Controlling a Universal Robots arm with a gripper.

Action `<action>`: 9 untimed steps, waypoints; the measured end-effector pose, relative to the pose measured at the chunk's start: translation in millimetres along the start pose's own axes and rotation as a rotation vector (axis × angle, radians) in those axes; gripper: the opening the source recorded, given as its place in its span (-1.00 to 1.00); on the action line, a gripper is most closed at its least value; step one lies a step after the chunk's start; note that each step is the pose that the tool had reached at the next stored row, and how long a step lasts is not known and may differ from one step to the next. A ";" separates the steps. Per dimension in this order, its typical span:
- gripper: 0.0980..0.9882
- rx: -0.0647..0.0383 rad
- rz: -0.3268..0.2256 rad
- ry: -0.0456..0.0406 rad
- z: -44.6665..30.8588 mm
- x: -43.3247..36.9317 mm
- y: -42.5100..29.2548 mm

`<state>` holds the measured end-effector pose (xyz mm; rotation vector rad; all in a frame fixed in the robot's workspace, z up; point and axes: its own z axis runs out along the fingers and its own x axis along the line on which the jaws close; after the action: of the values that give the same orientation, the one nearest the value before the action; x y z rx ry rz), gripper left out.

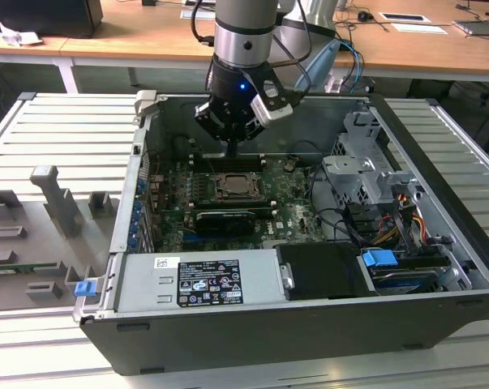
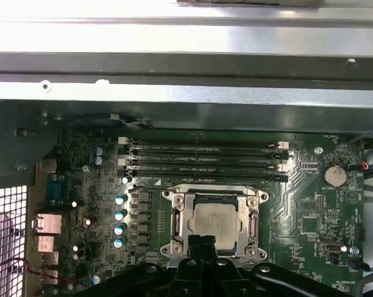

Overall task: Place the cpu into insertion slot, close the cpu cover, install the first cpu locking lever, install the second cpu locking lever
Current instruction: 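Install the first cpu locking lever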

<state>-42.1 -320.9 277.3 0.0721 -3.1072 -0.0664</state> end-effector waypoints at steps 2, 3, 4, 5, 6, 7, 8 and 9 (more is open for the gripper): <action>-0.98 0.001 -0.037 0.0016 0.0 0.0 0.0; -0.98 0.002 -0.052 0.0023 0.0 0.0 0.0; -0.98 0.002 -0.061 0.0027 0.0 0.4 0.0; -0.98 0.002 -0.063 0.0014 0.2 3.2 0.0; -0.98 0.003 -0.063 -0.0057 0.6 7.6 0.1; -0.98 0.003 -0.063 -0.0136 1.0 11.5 0.2; -0.98 0.003 -0.063 -0.0194 1.3 14.8 0.4; -0.98 0.004 -0.064 -0.0220 1.5 16.3 0.4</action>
<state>-58.4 -321.2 276.4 0.1716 -3.1269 -0.0637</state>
